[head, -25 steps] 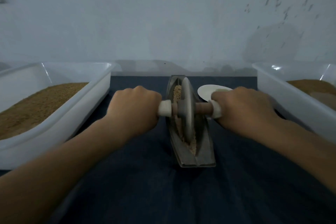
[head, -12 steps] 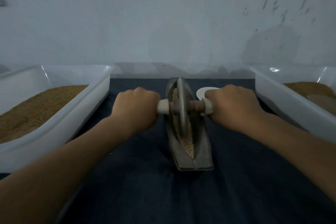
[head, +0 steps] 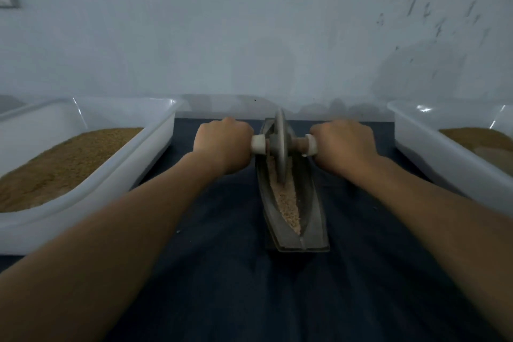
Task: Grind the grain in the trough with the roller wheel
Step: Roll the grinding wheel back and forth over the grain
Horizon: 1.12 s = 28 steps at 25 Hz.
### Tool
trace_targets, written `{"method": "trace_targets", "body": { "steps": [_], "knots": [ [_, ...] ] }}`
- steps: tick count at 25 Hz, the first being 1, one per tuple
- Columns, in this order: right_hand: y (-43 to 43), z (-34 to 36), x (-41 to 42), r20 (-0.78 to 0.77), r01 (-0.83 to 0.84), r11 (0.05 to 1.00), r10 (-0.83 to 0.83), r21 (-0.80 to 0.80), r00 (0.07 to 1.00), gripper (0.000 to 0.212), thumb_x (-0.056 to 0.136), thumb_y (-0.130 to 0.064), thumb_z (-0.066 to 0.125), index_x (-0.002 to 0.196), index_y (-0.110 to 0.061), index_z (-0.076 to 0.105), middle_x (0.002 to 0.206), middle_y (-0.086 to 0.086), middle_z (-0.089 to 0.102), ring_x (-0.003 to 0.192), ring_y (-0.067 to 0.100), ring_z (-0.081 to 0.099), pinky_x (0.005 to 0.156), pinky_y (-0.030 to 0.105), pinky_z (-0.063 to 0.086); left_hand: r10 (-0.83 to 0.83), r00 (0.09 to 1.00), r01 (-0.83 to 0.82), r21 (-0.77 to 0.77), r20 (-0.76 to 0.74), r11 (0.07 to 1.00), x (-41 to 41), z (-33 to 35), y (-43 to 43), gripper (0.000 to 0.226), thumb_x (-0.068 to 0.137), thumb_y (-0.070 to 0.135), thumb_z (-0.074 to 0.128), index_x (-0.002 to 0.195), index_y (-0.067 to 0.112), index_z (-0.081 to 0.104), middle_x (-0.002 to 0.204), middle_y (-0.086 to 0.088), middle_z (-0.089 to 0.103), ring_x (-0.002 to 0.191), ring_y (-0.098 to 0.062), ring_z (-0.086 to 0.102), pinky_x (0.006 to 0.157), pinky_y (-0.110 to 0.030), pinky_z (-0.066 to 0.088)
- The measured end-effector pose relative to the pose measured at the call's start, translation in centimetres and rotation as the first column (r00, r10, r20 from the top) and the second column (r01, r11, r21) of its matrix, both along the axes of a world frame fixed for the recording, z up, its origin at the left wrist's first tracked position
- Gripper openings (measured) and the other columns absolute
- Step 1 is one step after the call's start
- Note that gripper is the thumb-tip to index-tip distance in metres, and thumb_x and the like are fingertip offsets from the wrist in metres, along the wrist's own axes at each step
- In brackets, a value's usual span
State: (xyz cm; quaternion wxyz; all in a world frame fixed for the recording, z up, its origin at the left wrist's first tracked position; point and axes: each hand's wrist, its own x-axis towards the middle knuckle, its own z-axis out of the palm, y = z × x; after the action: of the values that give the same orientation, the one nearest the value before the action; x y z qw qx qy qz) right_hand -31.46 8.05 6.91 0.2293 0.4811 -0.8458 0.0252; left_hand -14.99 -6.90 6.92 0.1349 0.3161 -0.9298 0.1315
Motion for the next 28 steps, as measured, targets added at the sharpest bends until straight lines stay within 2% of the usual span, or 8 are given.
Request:
{"method": "trace_targets", "body": {
  "steps": [6, 9, 12, 15, 20, 23, 25, 28],
  "knots": [
    [7.0, -2.9, 1.2, -0.252, -0.222, 0.96, 0.176, -0.169, 0.952, 0.035, 0.056, -0.05, 0.065, 0.062, -0.033, 0.036, 0.054, -0.017, 0.008, 0.046, 0.0, 0.004, 0.052, 0.013, 0.003, -0.32, 0.937, 0.233, -0.434, -0.138, 0.87, 5.0, -1.4, 2.4, 0.043, 0.052, 0.039, 0.067, 0.066, 0.034, 0.026, 0.057, 0.012, 0.005, 0.048, -0.007, -0.005, 0.051, -0.016, 0.003],
    [3.5, -2.5, 0.8, -0.18, -0.064, 0.992, 0.044, -0.108, 0.983, 0.026, 0.066, -0.038, 0.075, 0.069, -0.03, 0.05, 0.056, -0.014, 0.033, 0.044, 0.007, 0.029, 0.045, 0.019, 0.017, -0.125, 0.991, 0.103, -0.313, -0.051, 0.944, 2.2, -1.8, 1.5, 0.025, 0.072, 0.031, 0.068, 0.07, 0.028, 0.044, 0.057, 0.008, 0.026, 0.044, -0.013, 0.016, 0.045, -0.025, 0.016],
    [-0.7, -1.0, -0.2, -0.01, 0.027, 0.998, -0.027, -0.056, 1.0, 0.014, 0.089, -0.037, 0.065, 0.088, -0.027, 0.056, 0.088, 0.0, 0.066, 0.078, 0.025, 0.062, 0.06, 0.031, 0.037, 0.016, 0.996, -0.032, -0.179, -0.092, 0.983, -0.8, -0.9, 0.2, 0.004, 0.089, 0.026, 0.056, 0.09, 0.024, 0.06, 0.072, 0.002, 0.046, 0.061, -0.022, 0.043, 0.057, -0.034, 0.035],
    [0.7, -0.8, -0.5, -0.038, -0.043, 0.999, 0.042, -0.015, 0.998, 0.019, 0.087, -0.039, 0.066, 0.082, -0.03, 0.05, 0.079, -0.006, 0.061, 0.067, 0.019, 0.055, 0.055, 0.029, 0.038, -0.055, 0.996, 0.044, -0.172, -0.064, 0.984, 0.7, -1.1, 0.4, 0.01, 0.089, 0.033, 0.058, 0.086, 0.026, 0.053, 0.069, 0.005, 0.04, 0.058, -0.019, 0.039, 0.056, -0.033, 0.033],
    [7.3, -2.9, 0.7, -0.338, -0.239, 0.948, 0.159, -0.208, 0.927, 0.043, 0.061, -0.048, 0.068, 0.069, -0.031, 0.03, 0.055, -0.014, 0.008, 0.042, 0.006, 0.006, 0.051, 0.015, 0.003, -0.282, 0.954, 0.229, -0.368, -0.099, 0.901, 6.0, -2.0, 1.9, 0.039, 0.064, 0.044, 0.067, 0.071, 0.034, 0.029, 0.054, 0.013, 0.019, 0.041, -0.013, 0.017, 0.049, -0.017, 0.007],
    [4.0, -2.4, 0.3, -0.222, -0.085, 0.989, 0.056, -0.124, 0.973, 0.03, 0.07, -0.04, 0.072, 0.071, -0.027, 0.045, 0.054, -0.011, 0.034, 0.043, 0.01, 0.028, 0.046, 0.018, 0.019, -0.112, 0.991, 0.086, -0.303, -0.07, 0.949, 3.1, -1.9, 1.5, 0.018, 0.074, 0.032, 0.066, 0.072, 0.027, 0.05, 0.057, 0.008, 0.028, 0.047, -0.019, 0.034, 0.046, -0.025, 0.023],
    [0.6, -0.6, -0.1, 0.009, 0.022, 0.998, -0.021, -0.055, 1.0, 0.018, 0.087, -0.039, 0.066, 0.082, -0.028, 0.053, 0.082, -0.002, 0.064, 0.066, 0.021, 0.054, 0.056, 0.029, 0.038, 0.012, 0.997, -0.025, -0.173, -0.073, 0.985, 0.4, -0.3, 1.0, 0.004, 0.088, 0.026, 0.058, 0.089, 0.024, 0.062, 0.069, 0.003, 0.044, 0.061, -0.022, 0.049, 0.055, -0.032, 0.037],
    [-0.7, 0.0, -0.8, 0.108, 0.038, 0.999, -0.041, 0.024, 0.993, 0.017, 0.092, -0.041, 0.062, 0.086, -0.027, 0.055, 0.092, 0.001, 0.067, 0.077, 0.024, 0.058, 0.062, 0.032, 0.041, 0.036, 0.999, -0.041, -0.139, -0.041, 0.989, -0.6, -0.1, 0.3, 0.007, 0.09, 0.026, 0.058, 0.094, 0.024, 0.063, 0.073, 0.001, 0.047, 0.063, -0.021, 0.05, 0.056, -0.033, 0.038]
  ]
}}
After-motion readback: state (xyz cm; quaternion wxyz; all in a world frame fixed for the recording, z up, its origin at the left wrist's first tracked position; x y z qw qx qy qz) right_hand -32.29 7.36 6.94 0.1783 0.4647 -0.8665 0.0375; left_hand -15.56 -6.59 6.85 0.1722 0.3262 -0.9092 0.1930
